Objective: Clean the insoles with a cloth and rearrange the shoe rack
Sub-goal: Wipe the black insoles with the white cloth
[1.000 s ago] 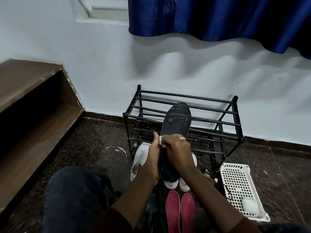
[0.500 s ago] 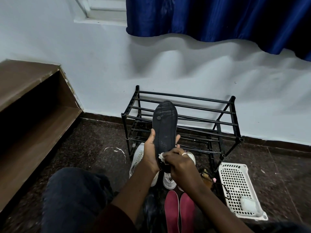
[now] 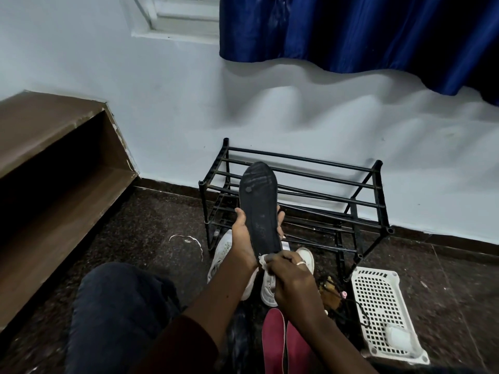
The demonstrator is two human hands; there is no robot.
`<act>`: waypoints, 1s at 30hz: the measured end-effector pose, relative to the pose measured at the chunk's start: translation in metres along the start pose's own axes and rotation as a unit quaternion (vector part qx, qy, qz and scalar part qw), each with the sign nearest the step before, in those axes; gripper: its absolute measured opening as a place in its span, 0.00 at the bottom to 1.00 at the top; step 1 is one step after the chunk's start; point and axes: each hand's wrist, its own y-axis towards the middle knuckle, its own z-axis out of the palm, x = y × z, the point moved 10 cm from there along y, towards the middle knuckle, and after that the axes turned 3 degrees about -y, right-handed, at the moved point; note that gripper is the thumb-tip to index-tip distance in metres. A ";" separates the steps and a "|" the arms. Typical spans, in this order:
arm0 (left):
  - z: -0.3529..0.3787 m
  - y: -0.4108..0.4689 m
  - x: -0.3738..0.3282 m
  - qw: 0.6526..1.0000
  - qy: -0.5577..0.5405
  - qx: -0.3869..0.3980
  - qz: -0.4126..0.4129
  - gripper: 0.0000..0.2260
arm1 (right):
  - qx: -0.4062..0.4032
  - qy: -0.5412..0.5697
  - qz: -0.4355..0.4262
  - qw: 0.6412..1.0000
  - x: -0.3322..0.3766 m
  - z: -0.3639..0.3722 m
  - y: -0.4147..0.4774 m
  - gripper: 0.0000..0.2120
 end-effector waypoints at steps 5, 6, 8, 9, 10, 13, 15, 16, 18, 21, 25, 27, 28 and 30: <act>-0.002 -0.001 0.005 1.000 0.016 -0.019 0.000 0.36 | -0.008 -0.072 0.091 0.993 -0.030 0.001 0.009 0.11; -0.002 -0.002 0.005 1.000 0.007 -0.021 0.001 0.36 | -0.009 -0.082 0.101 0.991 -0.031 0.003 0.009 0.11; -0.001 -0.002 0.004 1.000 -0.003 -0.020 0.002 0.36 | -0.003 -0.074 0.147 0.986 -0.036 0.008 0.006 0.13; -0.001 -0.002 0.004 1.000 -0.003 -0.018 0.002 0.37 | -0.001 -0.059 0.169 0.984 -0.039 0.010 0.002 0.14; 0.000 -0.002 0.004 1.000 -0.002 -0.015 0.001 0.37 | 0.001 -0.042 0.181 0.983 -0.039 0.012 -0.001 0.14; -0.001 -0.003 0.004 1.000 0.002 -0.014 0.004 0.38 | -0.008 0.009 0.163 0.987 -0.030 0.010 -0.004 0.14; 0.001 -0.005 0.003 1.000 0.006 -0.009 0.002 0.38 | -0.006 0.025 0.143 0.989 -0.024 0.007 -0.003 0.14; 0.002 -0.006 0.002 1.000 0.012 -0.006 0.003 0.37 | -0.003 0.024 0.138 0.990 -0.024 0.007 -0.002 0.13; 0.003 -0.007 -0.001 1.000 0.028 -0.003 0.007 0.36 | 0.009 0.005 0.141 0.990 -0.028 0.009 -0.001 0.13; 0.004 -0.009 -0.002 0.998 0.065 0.005 0.002 0.37 | 0.027 -0.053 0.149 0.987 -0.031 0.009 0.002 0.12; 0.006 -0.008 0.003 0.995 0.097 0.009 -0.015 0.37 | 0.012 -0.080 0.154 0.985 -0.041 0.004 0.019 0.06; 0.007 -0.008 0.006 0.995 0.093 0.007 -0.021 0.37 | 0.008 -0.076 0.174 0.982 -0.051 0.004 0.026 0.05; 0.007 -0.008 0.007 0.995 0.096 0.006 -0.022 0.37 | 0.004 -0.071 0.185 0.980 -0.054 0.004 0.028 0.06; 0.008 -0.007 0.004 0.997 0.083 0.007 -0.010 0.37 | -0.013 -0.043 0.210 0.977 -0.057 0.000 0.028 0.07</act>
